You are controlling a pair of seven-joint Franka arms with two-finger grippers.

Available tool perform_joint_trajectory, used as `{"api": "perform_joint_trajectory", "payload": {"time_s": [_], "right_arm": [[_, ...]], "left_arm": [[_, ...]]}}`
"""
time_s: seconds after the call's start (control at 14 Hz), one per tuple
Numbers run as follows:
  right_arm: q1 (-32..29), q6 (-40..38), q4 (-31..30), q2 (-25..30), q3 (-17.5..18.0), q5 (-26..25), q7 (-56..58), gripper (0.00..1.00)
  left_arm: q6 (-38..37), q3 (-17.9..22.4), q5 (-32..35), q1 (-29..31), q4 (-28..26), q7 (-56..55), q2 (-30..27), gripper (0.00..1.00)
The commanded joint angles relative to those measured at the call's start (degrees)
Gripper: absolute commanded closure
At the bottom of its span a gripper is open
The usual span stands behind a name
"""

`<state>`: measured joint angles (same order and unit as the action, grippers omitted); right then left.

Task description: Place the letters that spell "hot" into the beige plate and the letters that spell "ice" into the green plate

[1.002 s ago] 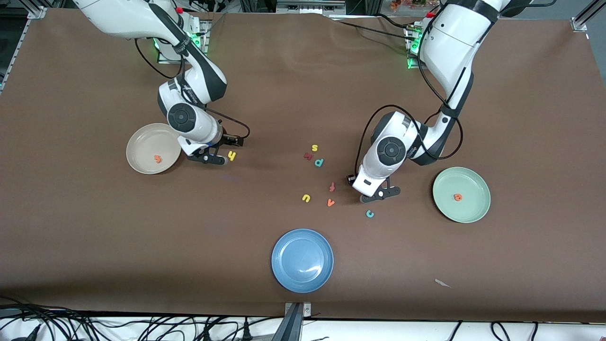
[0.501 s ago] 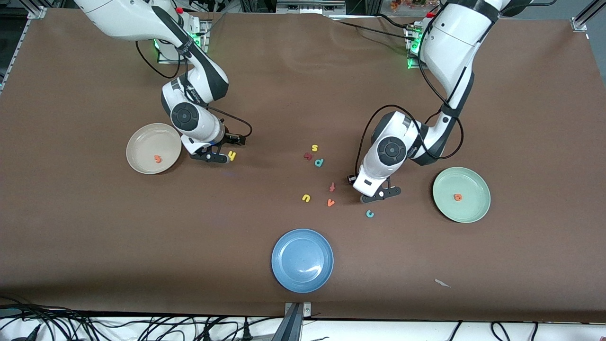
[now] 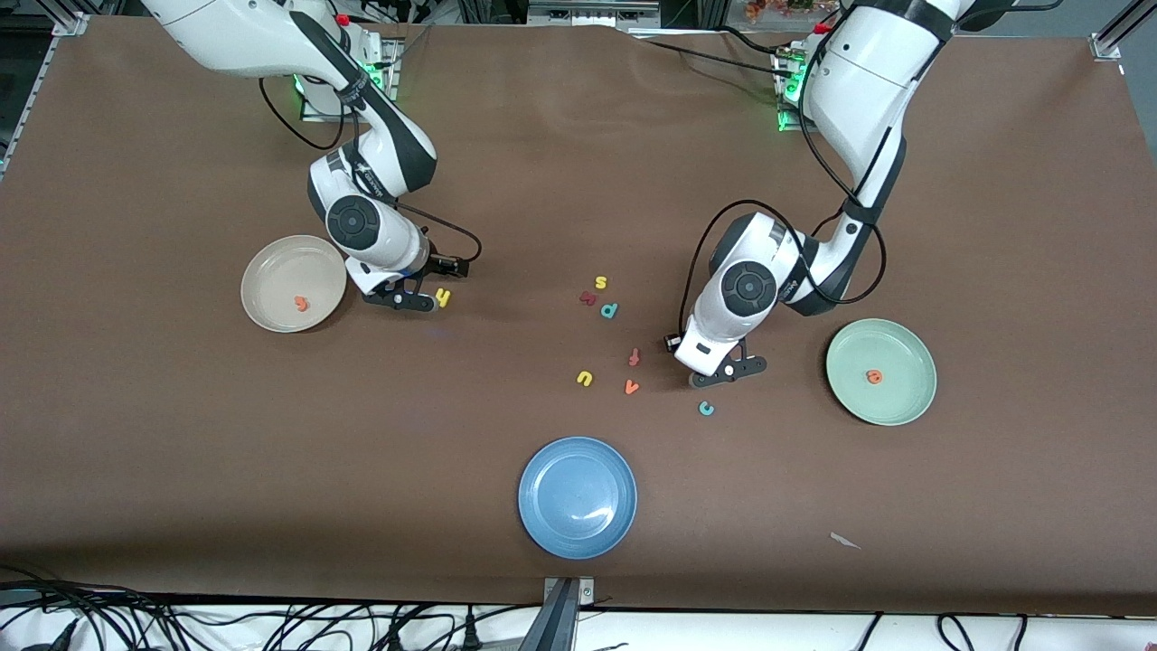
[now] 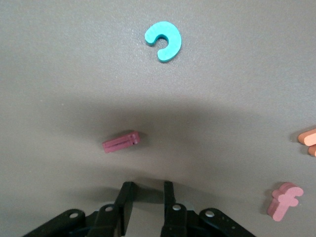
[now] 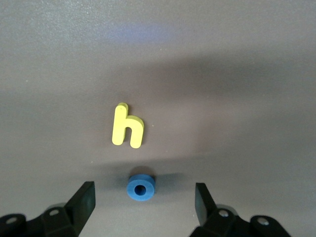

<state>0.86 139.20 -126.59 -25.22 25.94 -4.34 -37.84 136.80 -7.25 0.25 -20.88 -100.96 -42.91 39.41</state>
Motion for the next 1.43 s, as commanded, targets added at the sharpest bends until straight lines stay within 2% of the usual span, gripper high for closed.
{"api": "perform_joint_trajectory", "payload": {"time_s": [0.0,0.29,0.43,0.64,0.79,0.86,0.93,1.14,1.29,1.36], "right_arm": [[0.1,1.4,-0.9,0.3,0.3,-0.2,-1.0,0.10],[0.4,2.6,-0.9,0.3,0.3,-0.8,-1.0,0.11],[0.8,4.3,-1.4,0.1,0.2,-0.9,-0.9,0.12],[2.4,4.4,-1.4,-0.8,-0.2,-1.0,-0.9,0.12],[2.4,4.7,-1.4,-1.1,-0.4,-1.3,-0.9,0.16],[2.3,4.8,-1.5,-1.5,-0.5,-2.1,-0.9,0.24],[2.3,4.8,-1.5,-1.5,-0.6,-2.3,-0.9,0.25],[2.2,4.8,-1.5,-1.5,-1.0,-2.5,-0.8,0.37],[2.2,4.8,-1.5,-1.5,-1.0,-2.5,-0.8,0.52],[2.2,4.8,-1.6,-1.5,-1.1,-2.5,-0.8,0.54]], "left_arm": [[0.7,0.4,1.5,-0.6,-0.1,-1.1,0.5,0.71],[-0.1,0.4,1.6,-0.1,-0.1,-0.6,0.0,0.67],[-2.3,0.6,1.6,0.1,0.5,-0.5,-0.5,0.62],[-6.0,0.6,4.1,0.4,0.8,0.5,-2.9,0.41],[-6.3,0.6,4.2,0.9,0.8,3.8,-3.3,0.38],[-6.3,0.6,4.5,1.3,0.8,6.2,-3.4,0.36],[-6.3,0.6,4.5,1.5,0.8,9.2,-3.5,0.33],[-6.3,0.6,4.6,2.8,0.7,20.7,-3.5,0.27],[-6.3,0.6,4.6,2.7,0.7,24.9,-3.5,0.23],[-6.3,0.6,4.7,2.5,0.3,26.1,-3.5,0.19]]}}
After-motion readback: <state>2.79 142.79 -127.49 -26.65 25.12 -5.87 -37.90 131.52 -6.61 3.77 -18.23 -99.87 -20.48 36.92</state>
